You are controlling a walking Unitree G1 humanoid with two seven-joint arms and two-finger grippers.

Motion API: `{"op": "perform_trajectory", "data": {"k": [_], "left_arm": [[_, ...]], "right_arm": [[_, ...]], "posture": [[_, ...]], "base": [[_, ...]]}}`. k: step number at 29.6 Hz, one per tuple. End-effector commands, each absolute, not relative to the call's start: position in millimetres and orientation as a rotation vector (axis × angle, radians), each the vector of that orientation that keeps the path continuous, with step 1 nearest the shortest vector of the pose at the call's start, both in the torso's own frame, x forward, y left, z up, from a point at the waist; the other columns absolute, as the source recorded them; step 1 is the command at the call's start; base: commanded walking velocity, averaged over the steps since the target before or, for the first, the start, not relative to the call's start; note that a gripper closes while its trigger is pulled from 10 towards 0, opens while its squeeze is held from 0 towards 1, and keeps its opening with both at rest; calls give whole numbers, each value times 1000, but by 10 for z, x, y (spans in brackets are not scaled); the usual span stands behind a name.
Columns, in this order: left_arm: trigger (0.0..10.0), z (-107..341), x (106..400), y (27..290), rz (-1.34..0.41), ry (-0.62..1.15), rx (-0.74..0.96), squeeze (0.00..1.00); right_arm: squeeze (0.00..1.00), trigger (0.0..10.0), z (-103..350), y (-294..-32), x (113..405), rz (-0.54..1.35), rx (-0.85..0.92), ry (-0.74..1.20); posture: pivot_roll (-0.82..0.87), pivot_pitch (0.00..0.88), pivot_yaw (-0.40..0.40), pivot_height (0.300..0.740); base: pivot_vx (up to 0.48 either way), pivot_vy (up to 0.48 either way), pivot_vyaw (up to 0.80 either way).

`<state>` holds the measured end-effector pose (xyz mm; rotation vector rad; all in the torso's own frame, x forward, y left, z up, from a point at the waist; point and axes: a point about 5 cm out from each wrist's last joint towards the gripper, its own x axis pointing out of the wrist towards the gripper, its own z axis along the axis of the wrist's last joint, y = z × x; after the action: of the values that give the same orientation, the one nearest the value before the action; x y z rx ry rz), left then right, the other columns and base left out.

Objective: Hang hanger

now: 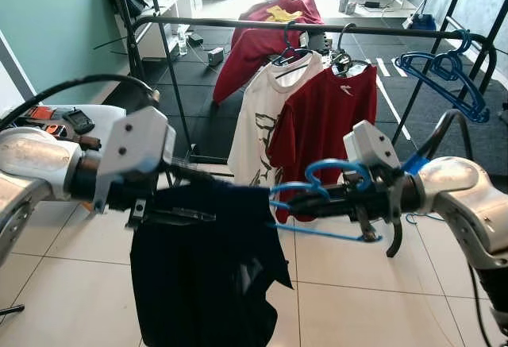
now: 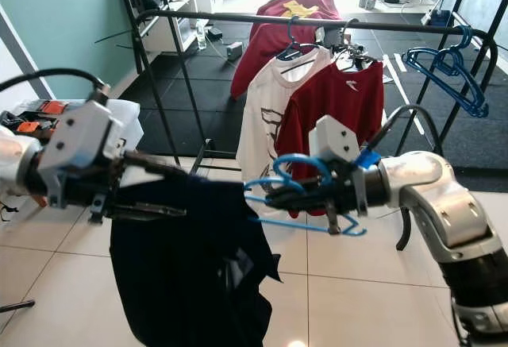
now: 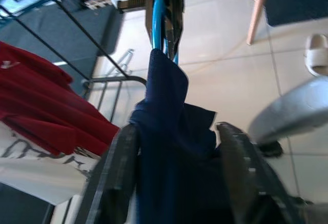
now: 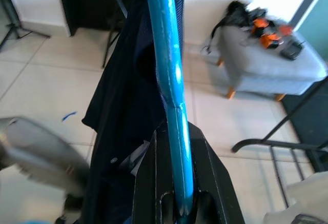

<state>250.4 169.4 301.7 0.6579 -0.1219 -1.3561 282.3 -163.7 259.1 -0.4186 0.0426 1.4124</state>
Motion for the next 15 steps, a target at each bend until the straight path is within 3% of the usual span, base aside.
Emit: {"op": "perform_trajectory", "data": {"k": [1, 7, 8, 9, 10, 15], "left_arm": [[10000, 3147, 2500, 1736, -1322, -215, 626, 1000], [10000, 3260, 2516, 1816, -1263, -280, 569, 1000], [10000, 3310, 2533, 1893, -1213, -308, 543, 271], [10000, 3310, 2533, 1893, -1213, -308, 543, 271], [10000, 3347, 2561, 1979, -1150, -330, 519, 0], [10000, 3326, 2679, 2274, -932, -357, 433, 0]], "right_arm": [[0, 0, 2728, -1631, 2835, 1385, -407, -45], [0, 0, 2788, -1638, 2846, 1356, -383, -88], [0, 0, 2816, -1650, 2849, 1343, -379, -103], [0, 0, 2816, -1650, 2849, 1343, -379, -103], [0, 0, 2840, -1664, 2849, 1333, -378, -114], [0, 0, 2925, -1734, 2834, 1317, -386, -136]], "posture": [[-83, 34, 52, 740], [-81, 35, 54, 740], [-81, 36, 57, 740], [-81, 36, 57, 740], [-81, 37, 56, 740], [-81, 38, 54, 740]], "base": [[0, 0, 0], [0, 0, 0], [0, 0, 0], [0, 0, 0], [0, 0, 0], [0, 0, 0]]}}
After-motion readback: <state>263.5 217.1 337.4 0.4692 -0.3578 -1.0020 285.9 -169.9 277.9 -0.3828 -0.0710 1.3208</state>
